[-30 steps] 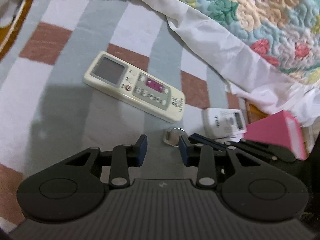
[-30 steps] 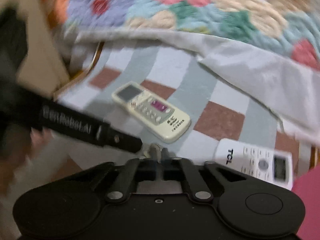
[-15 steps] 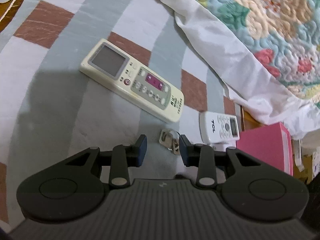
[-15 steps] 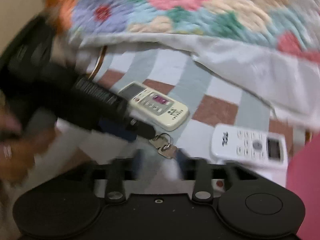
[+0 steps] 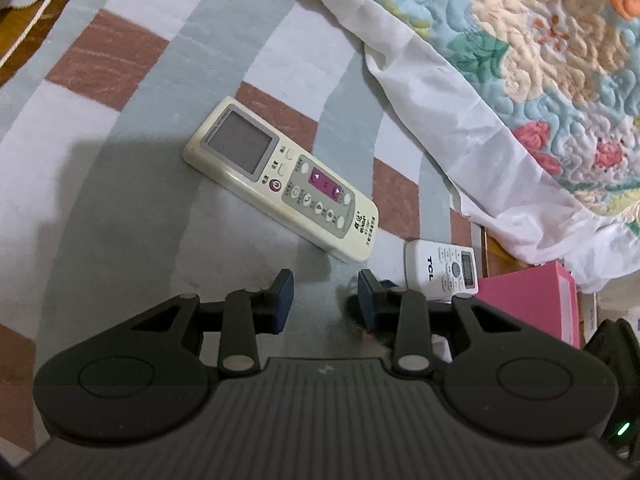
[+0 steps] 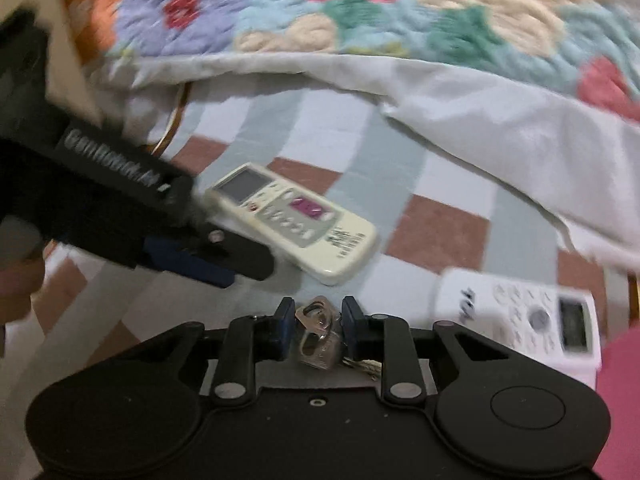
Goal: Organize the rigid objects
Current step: 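Lower the right tool onto the keys on the cloth and grasp them, then carry the keys with the right tool into the pink box and release, then move the right tool back to the cloth over the small white remote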
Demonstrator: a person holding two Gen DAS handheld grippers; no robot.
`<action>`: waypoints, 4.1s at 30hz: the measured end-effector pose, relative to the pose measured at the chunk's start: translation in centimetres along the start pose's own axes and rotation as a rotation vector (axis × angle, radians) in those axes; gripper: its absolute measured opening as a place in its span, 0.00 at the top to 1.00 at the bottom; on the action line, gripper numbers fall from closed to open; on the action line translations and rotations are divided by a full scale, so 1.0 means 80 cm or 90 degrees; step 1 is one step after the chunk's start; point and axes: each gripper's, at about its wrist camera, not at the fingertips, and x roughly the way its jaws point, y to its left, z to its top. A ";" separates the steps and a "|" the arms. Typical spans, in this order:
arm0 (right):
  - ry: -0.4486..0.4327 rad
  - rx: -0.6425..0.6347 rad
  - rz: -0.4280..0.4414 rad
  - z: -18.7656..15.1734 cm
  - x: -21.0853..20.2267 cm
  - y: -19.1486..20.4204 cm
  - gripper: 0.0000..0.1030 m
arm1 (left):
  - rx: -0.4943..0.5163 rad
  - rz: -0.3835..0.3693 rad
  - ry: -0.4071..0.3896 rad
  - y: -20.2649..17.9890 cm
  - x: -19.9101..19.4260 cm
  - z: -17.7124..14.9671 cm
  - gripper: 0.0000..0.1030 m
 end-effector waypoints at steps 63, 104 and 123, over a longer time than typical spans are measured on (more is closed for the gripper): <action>-0.137 0.284 -0.034 -0.022 -0.356 -0.117 0.95 | 0.562 -0.160 -0.028 -0.335 -0.060 -0.179 1.00; 0.010 0.151 -0.032 -0.035 -0.199 -0.028 0.37 | 0.376 -0.010 0.075 -0.202 -0.026 -0.023 0.64; -0.034 0.010 -0.244 -0.068 -0.054 -0.027 0.27 | 0.254 -0.045 0.034 -0.126 0.063 -0.056 0.61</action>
